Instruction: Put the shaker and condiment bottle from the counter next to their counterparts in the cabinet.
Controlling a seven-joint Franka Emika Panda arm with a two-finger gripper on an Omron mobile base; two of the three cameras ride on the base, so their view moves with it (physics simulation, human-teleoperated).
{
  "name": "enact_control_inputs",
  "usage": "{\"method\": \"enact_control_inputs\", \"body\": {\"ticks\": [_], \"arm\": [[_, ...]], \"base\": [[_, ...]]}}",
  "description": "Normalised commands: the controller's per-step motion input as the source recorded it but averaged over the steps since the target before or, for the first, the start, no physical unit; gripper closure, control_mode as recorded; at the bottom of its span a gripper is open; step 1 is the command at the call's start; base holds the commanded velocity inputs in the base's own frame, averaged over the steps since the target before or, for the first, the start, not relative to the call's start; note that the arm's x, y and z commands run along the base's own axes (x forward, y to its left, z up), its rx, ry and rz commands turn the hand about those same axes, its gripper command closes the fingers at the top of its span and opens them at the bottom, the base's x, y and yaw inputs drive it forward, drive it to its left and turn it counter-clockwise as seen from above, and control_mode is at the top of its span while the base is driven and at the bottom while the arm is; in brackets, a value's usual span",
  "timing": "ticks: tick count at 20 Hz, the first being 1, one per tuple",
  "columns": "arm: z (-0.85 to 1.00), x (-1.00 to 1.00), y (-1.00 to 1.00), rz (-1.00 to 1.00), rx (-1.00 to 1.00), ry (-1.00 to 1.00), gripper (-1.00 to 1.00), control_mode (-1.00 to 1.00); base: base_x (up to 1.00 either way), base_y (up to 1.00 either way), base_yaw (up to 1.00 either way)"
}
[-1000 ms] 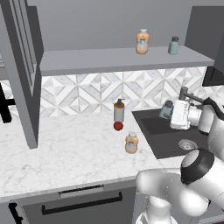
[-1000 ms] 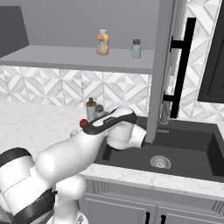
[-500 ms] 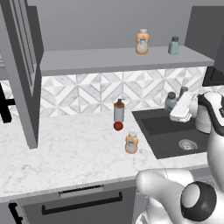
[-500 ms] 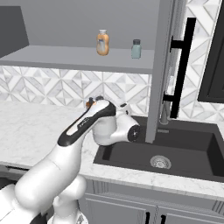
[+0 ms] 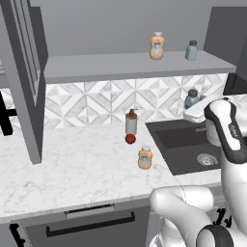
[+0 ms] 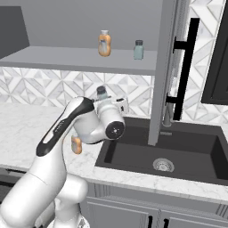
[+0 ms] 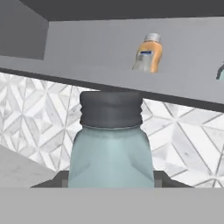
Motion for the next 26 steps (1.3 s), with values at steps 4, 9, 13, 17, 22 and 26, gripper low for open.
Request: {"method": "enact_control_inputs", "body": {"ticks": [4,9,13,17,22,26], "arm": [[0.24,-0.16,-0.14,-0.26,0.01,0.04,1.0,-1.0],[0.2,-0.16,-0.19,-0.25,0.0,0.03,1.0,-1.0],[0.21,-0.01,-0.03,-0.13,0.01,-0.01,1.0,-1.0],[0.07,0.0,-0.01,-0.05,0.03,-0.02,1.0,-1.0],[0.39,-0.05,-0.07,-0.05,0.09,0.0,1.0,-1.0],[0.58,-0.18,-0.08,-0.1,0.09,0.0,1.0,-1.0]], "base": [[0.0,0.0,0.0],[0.0,0.0,0.0],[0.0,0.0,0.0],[0.0,0.0,0.0],[0.0,0.0,0.0],[0.0,0.0,0.0]]}}
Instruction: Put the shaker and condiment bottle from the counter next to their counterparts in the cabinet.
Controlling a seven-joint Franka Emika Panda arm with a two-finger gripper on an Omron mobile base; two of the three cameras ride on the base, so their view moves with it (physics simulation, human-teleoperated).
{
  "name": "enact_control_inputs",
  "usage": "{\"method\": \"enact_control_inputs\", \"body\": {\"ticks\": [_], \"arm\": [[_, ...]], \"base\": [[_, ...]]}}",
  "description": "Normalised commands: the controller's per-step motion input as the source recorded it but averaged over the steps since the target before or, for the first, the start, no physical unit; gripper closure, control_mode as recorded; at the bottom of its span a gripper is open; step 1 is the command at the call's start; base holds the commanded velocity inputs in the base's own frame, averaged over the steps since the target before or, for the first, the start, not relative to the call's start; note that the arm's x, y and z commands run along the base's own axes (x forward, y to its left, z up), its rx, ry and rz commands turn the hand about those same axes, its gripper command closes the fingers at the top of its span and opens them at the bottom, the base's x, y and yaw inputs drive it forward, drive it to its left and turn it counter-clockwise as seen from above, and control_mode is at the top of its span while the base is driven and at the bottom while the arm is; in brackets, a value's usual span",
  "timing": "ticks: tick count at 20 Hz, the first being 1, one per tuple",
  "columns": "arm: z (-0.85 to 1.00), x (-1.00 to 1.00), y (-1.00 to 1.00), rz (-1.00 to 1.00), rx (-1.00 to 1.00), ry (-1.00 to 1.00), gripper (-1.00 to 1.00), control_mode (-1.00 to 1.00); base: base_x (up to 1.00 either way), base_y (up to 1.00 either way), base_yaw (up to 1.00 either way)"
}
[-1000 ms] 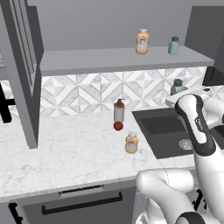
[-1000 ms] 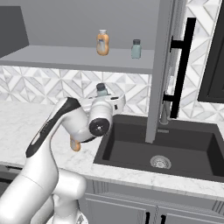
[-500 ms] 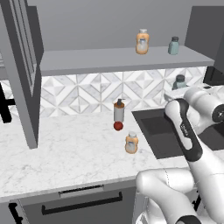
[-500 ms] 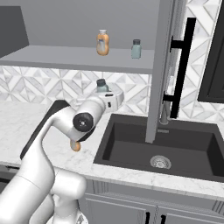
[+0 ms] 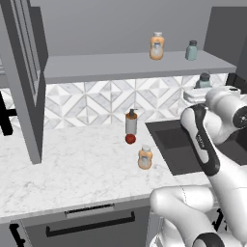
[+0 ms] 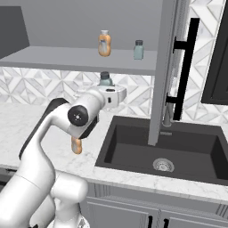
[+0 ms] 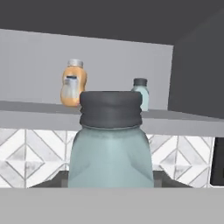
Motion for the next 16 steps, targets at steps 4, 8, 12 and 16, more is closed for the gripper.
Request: {"method": "enact_control_inputs", "body": {"ticks": [4,8,12,16], "arm": [[0.66,-0.21,-0.09,-0.1,0.09,0.0,1.0,-1.0],[0.63,-0.06,-0.05,-0.07,0.08,0.0,1.0,-1.0],[0.57,0.02,-0.02,0.0,0.04,0.03,1.0,-1.0],[0.4,0.15,-0.02,0.0,0.0,0.07,1.0,-1.0]], "base": [[0.0,0.0,0.0],[0.0,0.0,0.0],[0.0,0.0,0.0],[0.0,0.0,0.0]]}}
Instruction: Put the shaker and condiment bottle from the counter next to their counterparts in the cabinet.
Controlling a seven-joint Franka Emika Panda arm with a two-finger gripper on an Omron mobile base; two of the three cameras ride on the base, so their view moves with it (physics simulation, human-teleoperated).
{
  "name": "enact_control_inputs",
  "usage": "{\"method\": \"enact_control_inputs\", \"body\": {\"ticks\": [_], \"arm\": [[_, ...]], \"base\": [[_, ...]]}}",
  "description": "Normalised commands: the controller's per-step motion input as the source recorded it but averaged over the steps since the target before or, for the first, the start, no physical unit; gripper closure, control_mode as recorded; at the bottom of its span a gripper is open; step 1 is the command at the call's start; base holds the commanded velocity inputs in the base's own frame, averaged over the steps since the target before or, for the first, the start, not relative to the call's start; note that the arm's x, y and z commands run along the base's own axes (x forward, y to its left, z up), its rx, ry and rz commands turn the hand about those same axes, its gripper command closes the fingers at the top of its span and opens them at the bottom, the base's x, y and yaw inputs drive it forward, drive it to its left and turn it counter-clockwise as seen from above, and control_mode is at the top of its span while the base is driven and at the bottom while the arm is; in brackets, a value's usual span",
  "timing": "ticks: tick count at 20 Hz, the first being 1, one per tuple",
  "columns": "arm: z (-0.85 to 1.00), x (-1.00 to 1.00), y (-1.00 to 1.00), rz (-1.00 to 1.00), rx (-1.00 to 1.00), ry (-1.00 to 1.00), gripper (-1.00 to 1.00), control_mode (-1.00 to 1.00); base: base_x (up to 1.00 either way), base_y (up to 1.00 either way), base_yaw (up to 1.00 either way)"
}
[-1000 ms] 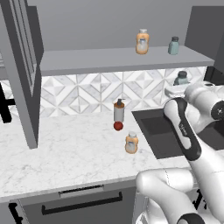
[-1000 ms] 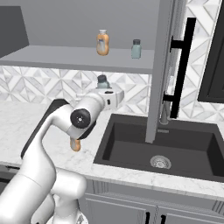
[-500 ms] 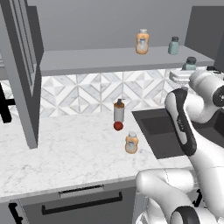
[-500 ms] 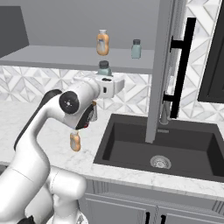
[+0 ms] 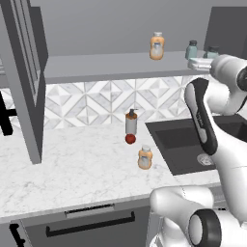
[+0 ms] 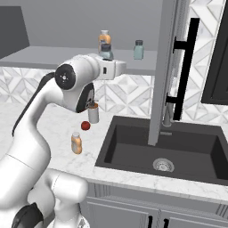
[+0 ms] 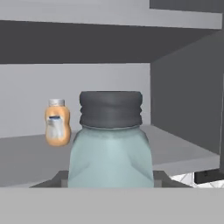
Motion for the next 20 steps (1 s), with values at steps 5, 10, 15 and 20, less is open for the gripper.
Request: {"method": "enact_control_inputs", "body": {"ticks": [5,10,15,20], "arm": [[-0.02,0.25,0.0,0.0,0.0,0.1,1.0,-1.0],[-0.22,0.18,0.0,-0.03,-0.02,0.01,1.0,-1.0],[0.0,0.15,0.0,-0.02,0.0,0.0,1.0,-1.0],[0.0,0.22,0.0,0.0,-0.01,0.0,1.0,-1.0]], "base": [[0.0,0.0,0.0],[0.0,0.0,0.0],[0.0,0.0,0.0],[0.0,0.0,0.0]]}}
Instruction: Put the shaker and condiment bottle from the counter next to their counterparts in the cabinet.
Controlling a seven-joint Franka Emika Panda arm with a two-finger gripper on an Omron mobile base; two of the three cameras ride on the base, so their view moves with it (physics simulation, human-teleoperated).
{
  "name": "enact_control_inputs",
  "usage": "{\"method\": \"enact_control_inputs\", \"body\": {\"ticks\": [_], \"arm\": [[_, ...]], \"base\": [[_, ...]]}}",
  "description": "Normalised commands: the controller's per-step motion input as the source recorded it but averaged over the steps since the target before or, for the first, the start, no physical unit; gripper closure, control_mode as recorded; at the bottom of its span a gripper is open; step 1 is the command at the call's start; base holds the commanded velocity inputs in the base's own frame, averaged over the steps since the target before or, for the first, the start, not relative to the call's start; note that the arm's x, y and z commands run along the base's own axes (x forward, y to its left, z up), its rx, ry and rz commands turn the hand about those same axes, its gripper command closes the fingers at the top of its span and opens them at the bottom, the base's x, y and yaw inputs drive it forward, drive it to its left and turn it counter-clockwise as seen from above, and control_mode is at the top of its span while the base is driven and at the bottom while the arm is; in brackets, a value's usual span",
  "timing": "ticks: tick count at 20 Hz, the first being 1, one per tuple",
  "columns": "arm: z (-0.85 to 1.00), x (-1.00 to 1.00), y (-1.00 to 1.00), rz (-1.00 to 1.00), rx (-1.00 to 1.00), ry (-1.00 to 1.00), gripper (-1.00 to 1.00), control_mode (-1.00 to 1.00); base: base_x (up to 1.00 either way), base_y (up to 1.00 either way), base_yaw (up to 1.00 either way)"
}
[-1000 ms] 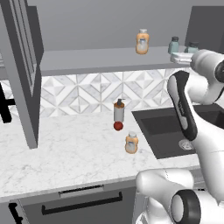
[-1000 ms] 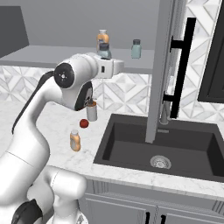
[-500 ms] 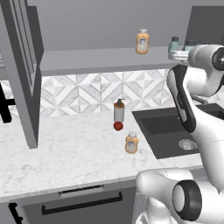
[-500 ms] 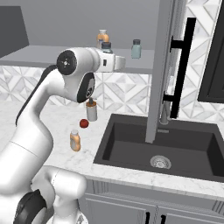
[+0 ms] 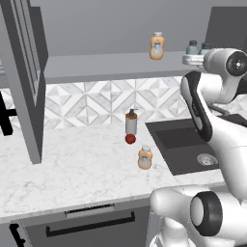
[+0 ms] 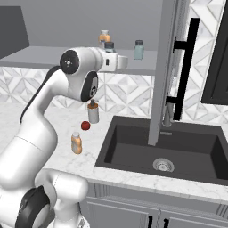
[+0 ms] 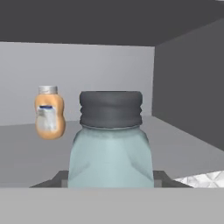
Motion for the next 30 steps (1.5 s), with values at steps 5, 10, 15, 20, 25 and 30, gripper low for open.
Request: {"method": "enact_control_inputs", "body": {"ticks": [5,10,15,20,25,30], "arm": [[-0.1,0.24,0.0,0.0,-0.07,0.0,1.0,-1.0],[-0.24,0.24,0.0,0.0,-0.09,-0.01,1.0,-1.0],[-0.06,0.3,0.0,0.0,-0.01,0.0,1.0,-1.0],[0.0,0.38,0.0,0.0,0.0,0.0,1.0,-1.0],[0.0,0.39,-0.02,0.0,0.0,0.0,1.0,-1.0],[0.0,0.41,-0.08,0.0,0.0,0.0,1.0,-1.0]], "base": [[0.0,0.0,0.0],[0.0,0.0,0.0],[0.0,0.0,0.0],[0.0,0.0,0.0],[0.0,0.0,0.0],[0.0,0.0,0.0]]}}
